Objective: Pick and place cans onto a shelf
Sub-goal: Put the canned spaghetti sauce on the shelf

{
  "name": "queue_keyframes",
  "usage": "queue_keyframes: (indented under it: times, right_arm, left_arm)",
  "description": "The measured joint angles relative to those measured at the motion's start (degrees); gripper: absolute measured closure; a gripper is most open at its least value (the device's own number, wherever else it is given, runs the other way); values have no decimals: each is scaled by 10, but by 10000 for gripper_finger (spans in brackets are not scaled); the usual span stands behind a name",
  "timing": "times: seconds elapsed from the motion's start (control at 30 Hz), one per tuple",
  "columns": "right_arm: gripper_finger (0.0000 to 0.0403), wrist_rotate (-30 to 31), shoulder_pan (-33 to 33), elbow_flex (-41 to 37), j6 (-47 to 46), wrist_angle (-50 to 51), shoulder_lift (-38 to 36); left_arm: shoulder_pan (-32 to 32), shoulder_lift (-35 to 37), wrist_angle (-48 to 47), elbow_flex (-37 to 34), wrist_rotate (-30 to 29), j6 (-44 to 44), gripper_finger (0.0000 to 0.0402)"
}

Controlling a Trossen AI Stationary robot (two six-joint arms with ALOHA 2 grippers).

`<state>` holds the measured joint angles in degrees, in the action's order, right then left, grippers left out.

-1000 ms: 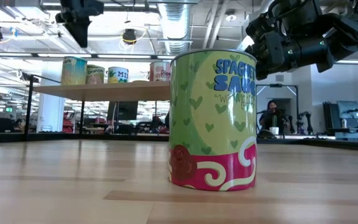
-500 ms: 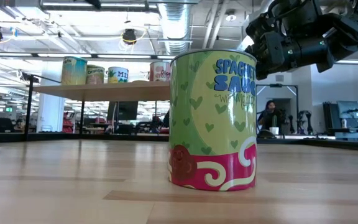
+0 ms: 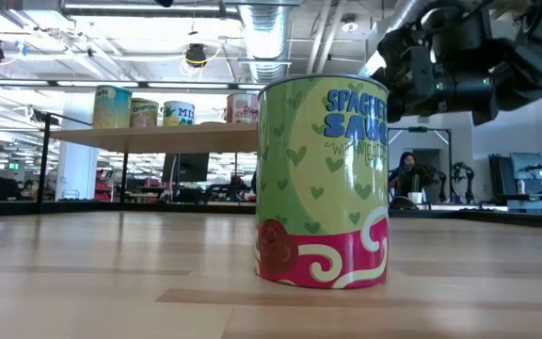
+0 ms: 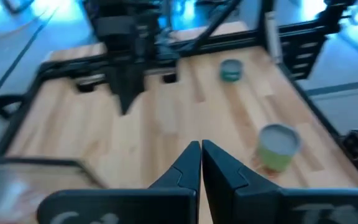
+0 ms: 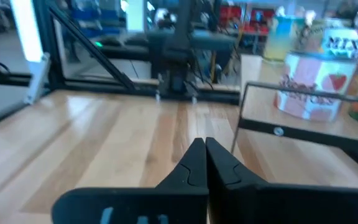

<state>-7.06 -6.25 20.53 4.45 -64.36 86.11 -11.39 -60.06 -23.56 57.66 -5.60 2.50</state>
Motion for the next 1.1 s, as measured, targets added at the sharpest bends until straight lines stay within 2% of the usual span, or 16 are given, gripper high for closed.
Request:
queue_keyframes:
  times: [0.2,0.53,0.73,0.87,1.1]
  right_arm:
    - [399,-15,-16,-7,-12,-54,31]
    - [397,-20,-11,-7,-28,-79,32]
    - [398,-20,23,-6,-26,-86,32]
    - [396,-16,17,-5,-25,-86,32]
    - [395,-16,9,-5,-29,-78,31]
  left_arm:
    - [-62,-37,111,-66,-15,-7,397]
    - [-137,-184,212,-68,-37,-10,397]
    - [-178,-252,200,-22,-65,-49,397]
    - [-204,-291,187,24,-78,-65,397]
    - [-215,-373,91,128,-89,-65,388]
